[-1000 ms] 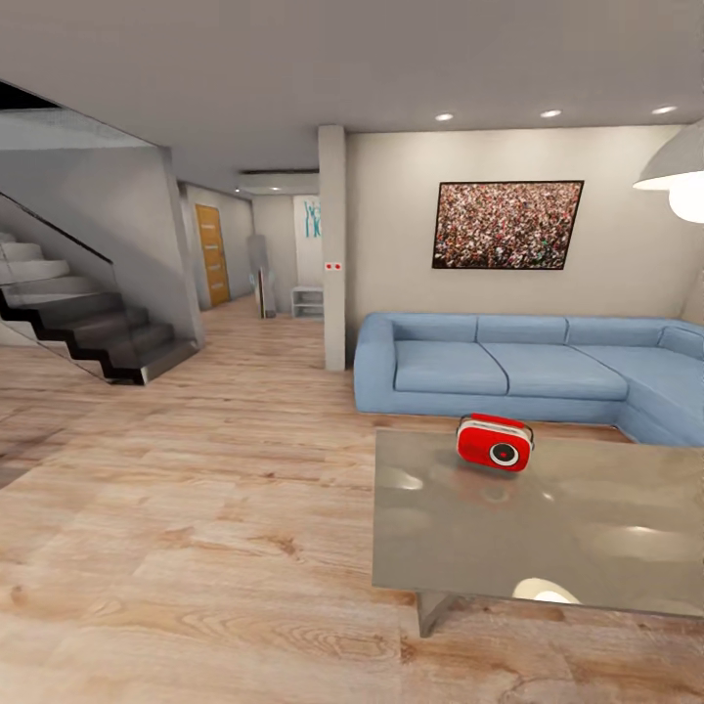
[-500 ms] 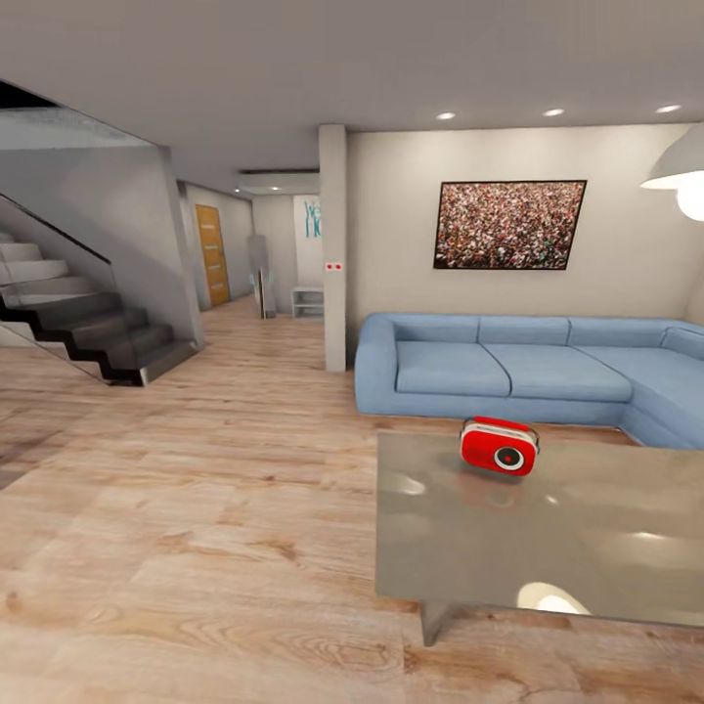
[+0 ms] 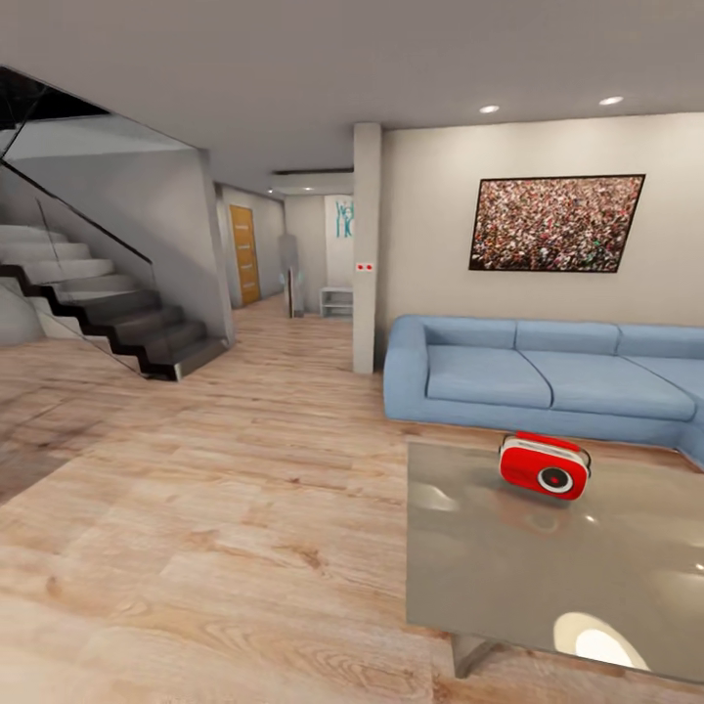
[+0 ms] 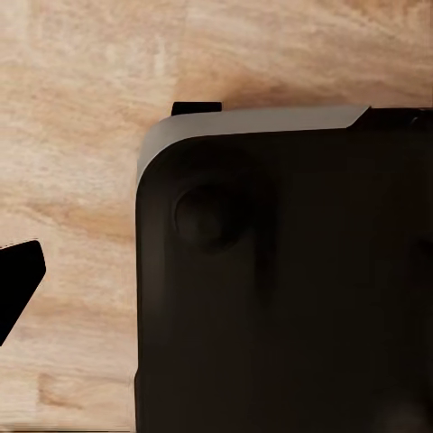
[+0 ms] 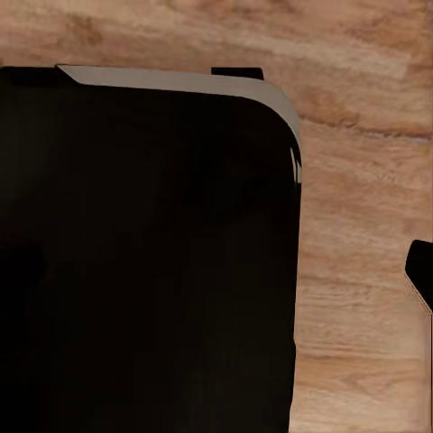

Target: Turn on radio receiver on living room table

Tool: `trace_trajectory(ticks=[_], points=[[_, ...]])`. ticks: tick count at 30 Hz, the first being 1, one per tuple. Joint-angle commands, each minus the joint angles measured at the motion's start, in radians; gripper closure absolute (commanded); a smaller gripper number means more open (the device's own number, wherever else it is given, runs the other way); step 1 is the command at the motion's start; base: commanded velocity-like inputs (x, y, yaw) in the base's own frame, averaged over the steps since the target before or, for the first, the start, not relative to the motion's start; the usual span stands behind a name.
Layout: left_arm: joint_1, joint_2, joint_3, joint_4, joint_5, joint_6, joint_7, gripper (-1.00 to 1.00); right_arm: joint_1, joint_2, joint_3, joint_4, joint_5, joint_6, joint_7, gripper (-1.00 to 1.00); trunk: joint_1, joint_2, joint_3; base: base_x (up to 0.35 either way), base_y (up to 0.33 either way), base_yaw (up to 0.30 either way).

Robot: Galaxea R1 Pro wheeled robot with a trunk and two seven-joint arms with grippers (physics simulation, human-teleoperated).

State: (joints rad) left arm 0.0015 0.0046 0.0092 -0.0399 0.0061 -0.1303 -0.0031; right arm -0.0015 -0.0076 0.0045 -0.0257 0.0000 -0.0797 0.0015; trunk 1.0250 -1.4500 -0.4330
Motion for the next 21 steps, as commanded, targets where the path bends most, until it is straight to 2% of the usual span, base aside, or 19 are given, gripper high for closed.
trace_trajectory(ticks=[1,7,21], points=[[0.000,0.000,0.000,0.000,0.000,0.000,0.000,-1.00,0.000,0.000,0.000,0.000,0.000,0.000,0.000,-1.00,0.000,0.000,0.000,0.008,0.001,0.267],[0.000,0.001,-0.001,0.000,0.000,0.000,0.000,-1.00,0.000,0.000,0.000,0.000,0.000,0.000,0.000,-1.00,0.000,0.000,0.000,0.040,0.000,0.156],[0.000,0.000,-0.001,0.000,-0.003,0.000,-0.002,-1.00,0.000,0.000,0.000,0.000,0.000,0.000,0.000,-1.00,0.000,0.000,0.000,0.309,0.000,0.004]])
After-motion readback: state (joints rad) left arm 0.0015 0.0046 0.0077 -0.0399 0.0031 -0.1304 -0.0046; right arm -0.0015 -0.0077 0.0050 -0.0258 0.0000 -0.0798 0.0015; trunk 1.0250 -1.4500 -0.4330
